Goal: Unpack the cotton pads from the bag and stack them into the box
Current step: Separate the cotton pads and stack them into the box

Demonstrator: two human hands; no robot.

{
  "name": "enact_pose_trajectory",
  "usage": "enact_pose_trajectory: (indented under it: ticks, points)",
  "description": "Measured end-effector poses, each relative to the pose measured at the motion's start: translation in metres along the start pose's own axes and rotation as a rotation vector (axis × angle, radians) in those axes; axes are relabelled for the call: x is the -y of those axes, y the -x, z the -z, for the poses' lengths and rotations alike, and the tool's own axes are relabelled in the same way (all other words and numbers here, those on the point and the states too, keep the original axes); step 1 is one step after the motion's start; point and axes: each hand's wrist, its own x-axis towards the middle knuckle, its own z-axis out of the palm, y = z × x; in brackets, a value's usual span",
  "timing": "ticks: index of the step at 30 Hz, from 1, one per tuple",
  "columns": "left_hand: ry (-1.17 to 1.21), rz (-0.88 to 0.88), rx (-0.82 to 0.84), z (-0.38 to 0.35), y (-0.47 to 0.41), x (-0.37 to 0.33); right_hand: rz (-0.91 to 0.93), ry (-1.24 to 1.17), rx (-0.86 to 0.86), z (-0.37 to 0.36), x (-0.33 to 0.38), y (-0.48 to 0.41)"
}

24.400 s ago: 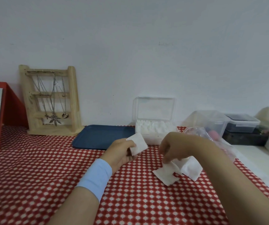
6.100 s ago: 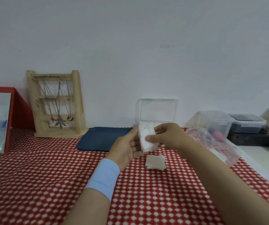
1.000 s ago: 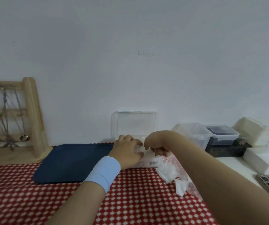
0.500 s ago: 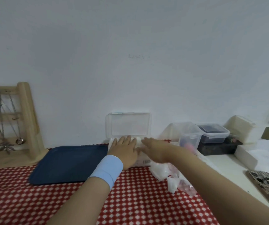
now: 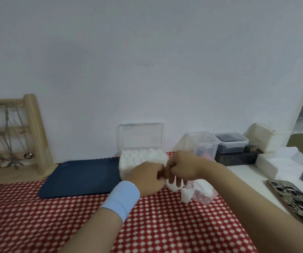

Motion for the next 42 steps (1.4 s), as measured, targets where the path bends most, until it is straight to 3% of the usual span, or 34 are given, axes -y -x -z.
enact_pose_trajectory:
  ticks: [5,7,12,16,20,23,25,27,30,32,36,42]
  points:
    - [-0.017,-0.026,0.102,-0.017,0.006,-0.008,0.002,0.269,-0.054,-0.005,-0.018,0.011]
    - [-0.055,-0.057,0.105,-0.022,0.006,-0.014,-0.013,0.422,0.016,-0.002,-0.017,0.022]
    - [-0.228,-0.085,0.098,-0.035,-0.003,-0.025,-0.054,0.512,0.148,-0.014,-0.027,0.024]
    - [-0.256,-0.013,0.128,-0.033,-0.011,-0.03,-0.102,0.448,-0.03,-0.021,-0.036,0.024]
    - [-0.164,-0.028,0.076,-0.009,0.005,-0.016,-0.046,0.191,-0.114,-0.008,-0.039,0.025]
    - [-0.14,0.002,0.204,0.009,0.025,0.002,0.023,-0.038,-0.179,0.003,-0.028,0.025]
    - [-0.037,0.049,0.246,0.017,0.033,0.013,0.028,-0.152,-0.169,0.002,-0.02,0.023]
    - [0.166,0.098,0.169,0.018,0.037,0.023,0.04,-0.236,-0.147,-0.003,-0.012,0.019]
    - [0.755,0.239,-0.003,0.014,0.036,0.025,0.062,-0.345,-0.12,-0.012,0.001,0.012]
    - [1.08,0.277,0.019,0.009,0.037,0.024,0.054,-0.393,-0.133,-0.019,0.007,0.006]
    - [0.998,0.197,-0.021,0.002,0.04,0.03,0.025,-0.476,-0.152,-0.028,0.008,-0.005]
    - [0.982,0.243,-0.052,-0.004,0.039,0.05,0.043,-0.567,-0.151,-0.039,0.007,-0.015]
